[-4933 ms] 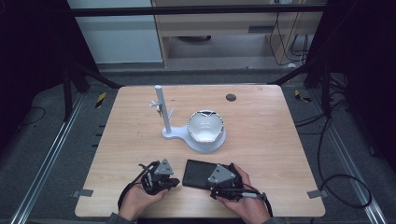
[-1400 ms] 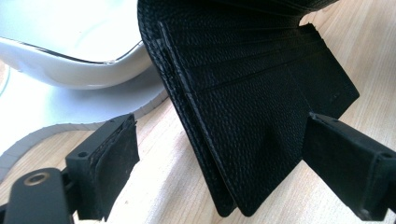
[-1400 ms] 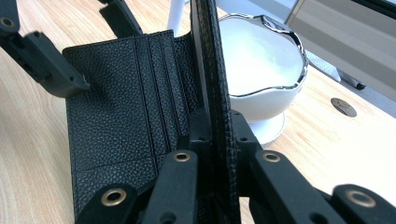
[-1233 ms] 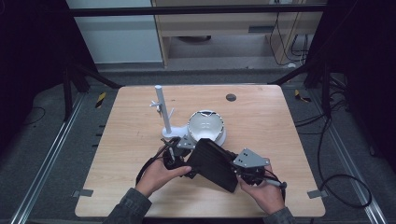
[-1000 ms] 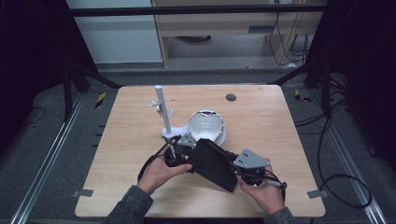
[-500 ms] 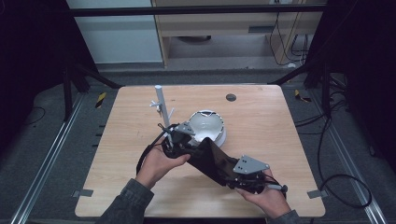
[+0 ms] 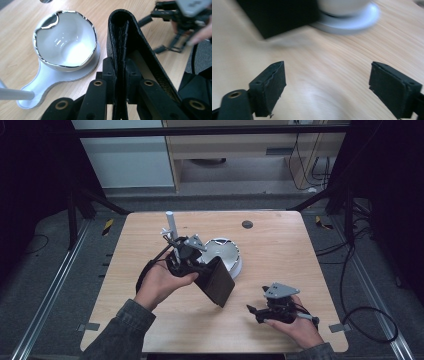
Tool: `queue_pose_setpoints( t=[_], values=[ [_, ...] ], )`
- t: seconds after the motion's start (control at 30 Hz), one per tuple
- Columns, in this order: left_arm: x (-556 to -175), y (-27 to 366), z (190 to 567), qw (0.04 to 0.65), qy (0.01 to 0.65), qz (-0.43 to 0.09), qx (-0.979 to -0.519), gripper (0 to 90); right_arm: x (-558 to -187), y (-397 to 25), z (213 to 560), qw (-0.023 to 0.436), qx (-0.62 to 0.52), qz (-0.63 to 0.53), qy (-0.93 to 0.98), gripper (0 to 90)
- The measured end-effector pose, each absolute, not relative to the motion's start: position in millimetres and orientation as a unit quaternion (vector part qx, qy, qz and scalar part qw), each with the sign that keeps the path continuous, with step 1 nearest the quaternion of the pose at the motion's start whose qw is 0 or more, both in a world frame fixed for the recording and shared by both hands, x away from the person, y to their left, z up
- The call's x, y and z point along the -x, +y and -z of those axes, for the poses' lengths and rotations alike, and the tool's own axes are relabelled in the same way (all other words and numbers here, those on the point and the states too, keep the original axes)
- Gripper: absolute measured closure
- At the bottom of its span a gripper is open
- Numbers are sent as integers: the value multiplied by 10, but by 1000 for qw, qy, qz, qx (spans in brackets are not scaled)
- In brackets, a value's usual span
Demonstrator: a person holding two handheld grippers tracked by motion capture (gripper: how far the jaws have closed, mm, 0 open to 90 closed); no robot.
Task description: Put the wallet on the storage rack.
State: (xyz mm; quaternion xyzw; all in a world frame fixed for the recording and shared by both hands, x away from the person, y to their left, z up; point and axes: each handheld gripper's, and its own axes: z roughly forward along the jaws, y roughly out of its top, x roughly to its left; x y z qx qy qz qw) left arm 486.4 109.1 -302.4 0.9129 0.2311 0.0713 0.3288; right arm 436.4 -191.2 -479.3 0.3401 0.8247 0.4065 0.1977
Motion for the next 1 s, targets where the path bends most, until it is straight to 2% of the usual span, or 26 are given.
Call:
queue_pose_setpoints(
  t=[0.17,0.37,1.0],
  values=[
    [-4890,1099,2825,331,230,-80,-912,814,-4563,-2074,4923,209,-418,-374,801,72],
    [-4979,1041,2693,343,227,-75,-909,815,-4713,-2137,5032,219,-469,-342,785,61],
    [-5159,928,2514,349,237,-88,-902,815,-4743,-2159,5124,211,-486,-335,779,27]
  ],
)
